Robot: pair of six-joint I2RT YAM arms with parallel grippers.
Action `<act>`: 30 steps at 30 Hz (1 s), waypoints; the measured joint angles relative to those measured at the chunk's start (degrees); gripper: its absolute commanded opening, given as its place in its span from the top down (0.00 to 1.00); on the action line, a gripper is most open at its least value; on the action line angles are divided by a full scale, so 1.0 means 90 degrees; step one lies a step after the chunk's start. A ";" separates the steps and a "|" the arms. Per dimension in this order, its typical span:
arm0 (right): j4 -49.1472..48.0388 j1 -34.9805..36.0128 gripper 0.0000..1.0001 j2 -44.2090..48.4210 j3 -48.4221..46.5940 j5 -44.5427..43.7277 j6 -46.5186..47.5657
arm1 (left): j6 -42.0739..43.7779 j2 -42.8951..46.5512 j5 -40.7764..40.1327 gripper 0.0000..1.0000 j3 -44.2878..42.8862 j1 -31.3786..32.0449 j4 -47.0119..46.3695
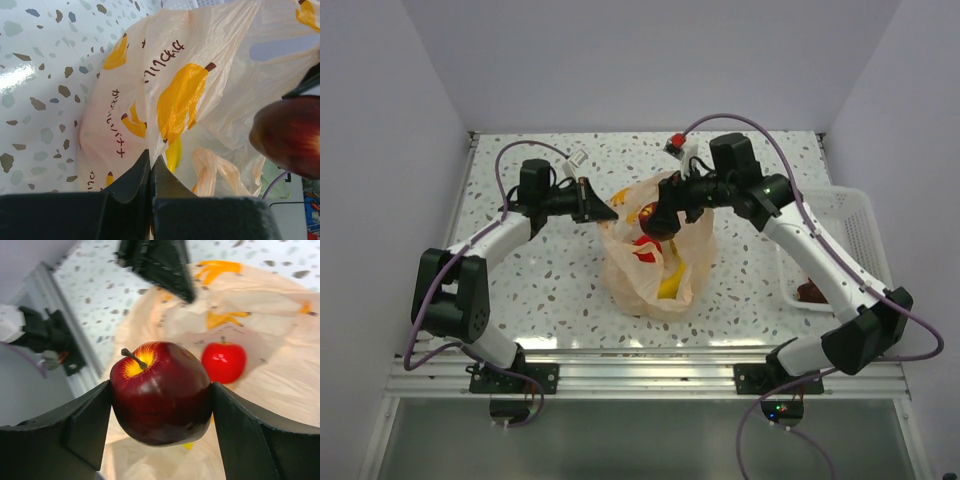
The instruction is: Place the fake fruits into the plastic bag and tie a complex knot
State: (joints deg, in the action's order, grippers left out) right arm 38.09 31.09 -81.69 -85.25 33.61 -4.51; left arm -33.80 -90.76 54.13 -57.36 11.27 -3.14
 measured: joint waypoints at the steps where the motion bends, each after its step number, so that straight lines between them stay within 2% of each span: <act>1: 0.0007 -0.0002 0.53 -0.0049 -0.0015 -0.0238 0.0080 | 0.0005 0.0000 0.0002 1.00 0.0000 0.0000 0.0012; 2: 0.0007 -0.0002 0.35 -0.0095 -0.0036 -0.0478 0.0170 | 0.0015 0.0000 0.0002 1.00 0.0000 0.0000 0.0029; 7: 0.0245 0.0019 0.05 -0.0359 -0.0282 -0.1156 0.0663 | 0.0044 0.0000 0.0005 1.00 0.0000 0.0000 0.0073; 12: 0.0571 0.0029 0.01 -0.0357 -0.0476 -0.1190 0.0920 | 0.0044 0.0000 0.0007 1.00 0.0000 0.0000 0.0070; 18: 0.1025 -0.0262 0.02 -0.0153 -0.1394 -0.0726 0.1022 | 0.0044 0.0000 0.0002 1.00 -0.0007 0.0000 0.0073; 22: 0.1161 -0.1239 0.01 0.0194 -0.2055 -0.0051 0.1018 | 0.0044 0.0000 0.0000 1.00 -0.0012 -0.0007 0.0075; 27: 0.1843 -0.2900 0.01 0.0777 -0.2166 -0.0146 0.1559 | 0.0051 0.0000 -0.0017 1.00 -0.0032 -0.0046 0.0114; 30: 0.2412 -0.4228 0.02 0.0797 -0.2164 -0.0498 0.1977 | 0.0046 0.0000 -0.0019 1.00 -0.0032 -0.0051 0.0117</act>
State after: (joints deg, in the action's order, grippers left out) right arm 59.79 -6.96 -74.52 -104.73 29.12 13.28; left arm -33.39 -90.76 53.95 -57.65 10.81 -2.09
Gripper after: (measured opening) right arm 0.985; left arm 0.019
